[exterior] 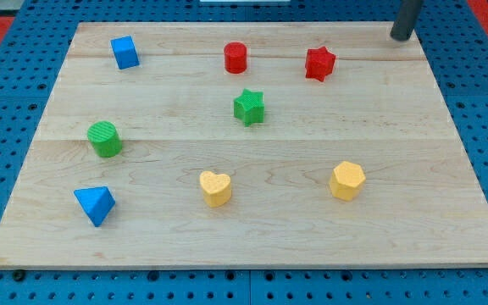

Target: Move the red star towards the center of the board

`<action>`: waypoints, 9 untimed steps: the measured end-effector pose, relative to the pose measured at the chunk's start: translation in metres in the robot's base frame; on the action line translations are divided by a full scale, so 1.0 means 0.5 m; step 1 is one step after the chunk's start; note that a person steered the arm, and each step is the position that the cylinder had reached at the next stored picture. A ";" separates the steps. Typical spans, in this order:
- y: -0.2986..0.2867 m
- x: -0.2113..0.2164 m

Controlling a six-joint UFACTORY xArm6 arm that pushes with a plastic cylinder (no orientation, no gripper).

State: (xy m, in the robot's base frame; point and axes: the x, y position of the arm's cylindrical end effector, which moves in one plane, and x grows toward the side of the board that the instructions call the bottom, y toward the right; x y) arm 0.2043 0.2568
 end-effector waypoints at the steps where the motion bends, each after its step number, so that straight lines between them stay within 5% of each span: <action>1: -0.017 0.020; 2: -0.019 0.054; 3: -0.134 0.201; 4: -0.240 0.156; 7: -0.277 0.163; 9: -0.270 0.297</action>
